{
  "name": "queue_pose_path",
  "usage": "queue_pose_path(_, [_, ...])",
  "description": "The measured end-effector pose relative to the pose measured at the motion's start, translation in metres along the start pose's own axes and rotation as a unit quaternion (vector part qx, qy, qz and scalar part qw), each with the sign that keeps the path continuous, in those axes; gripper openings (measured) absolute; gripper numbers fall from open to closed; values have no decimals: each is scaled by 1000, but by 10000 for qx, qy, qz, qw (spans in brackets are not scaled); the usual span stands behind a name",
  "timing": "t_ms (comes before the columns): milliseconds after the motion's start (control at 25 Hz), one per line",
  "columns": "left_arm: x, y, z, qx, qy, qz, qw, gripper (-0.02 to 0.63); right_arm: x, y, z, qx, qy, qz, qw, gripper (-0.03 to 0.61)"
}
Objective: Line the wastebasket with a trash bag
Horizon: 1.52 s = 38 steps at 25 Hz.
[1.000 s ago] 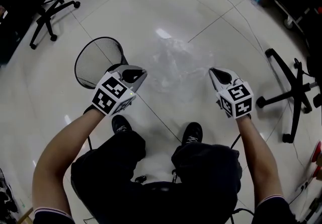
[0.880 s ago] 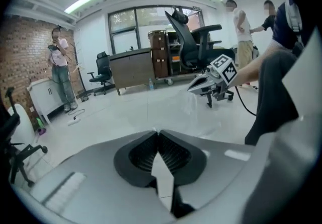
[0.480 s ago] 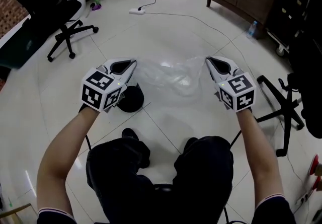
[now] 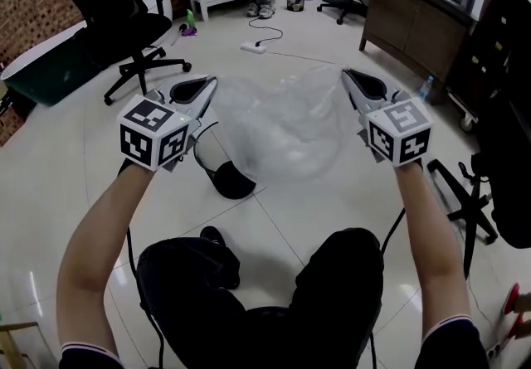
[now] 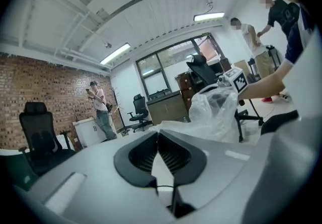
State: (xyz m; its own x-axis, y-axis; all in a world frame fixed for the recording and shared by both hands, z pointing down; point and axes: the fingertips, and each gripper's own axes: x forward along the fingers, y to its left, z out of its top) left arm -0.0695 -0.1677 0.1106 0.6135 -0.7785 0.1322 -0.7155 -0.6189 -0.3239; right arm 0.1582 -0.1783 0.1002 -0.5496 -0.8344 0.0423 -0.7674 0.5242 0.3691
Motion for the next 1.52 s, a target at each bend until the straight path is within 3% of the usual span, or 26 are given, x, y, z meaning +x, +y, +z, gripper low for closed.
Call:
queue_pose_path(240, [-47,50,18,-76,-137,546,9984,11,31,22,54,-162,-342,177,9991,2])
queue_pose_path(400, [-65,76,13,-5,83,773,9970,11,64,41,71,-114,-501,350,9981,2])
queue_pose_path(600, [-65,102,-6,-79,203,887,9958,11,103,64,71,12,-615,581,9964,2])
queue_pose_path(960, [-63,161,-28,-234,49,995,9948,11,156,80,94,-23,-710,580,9958,2])
queue_pose_path(1160, [-49,173,-39,-273,88,780,9965,11,176,89,77,38,-467,525,9975,2])
queue_pose_path(1520, [-33,173,-102,-664,352,457,9961,11,195,113,24,46,91,625,9980,2])
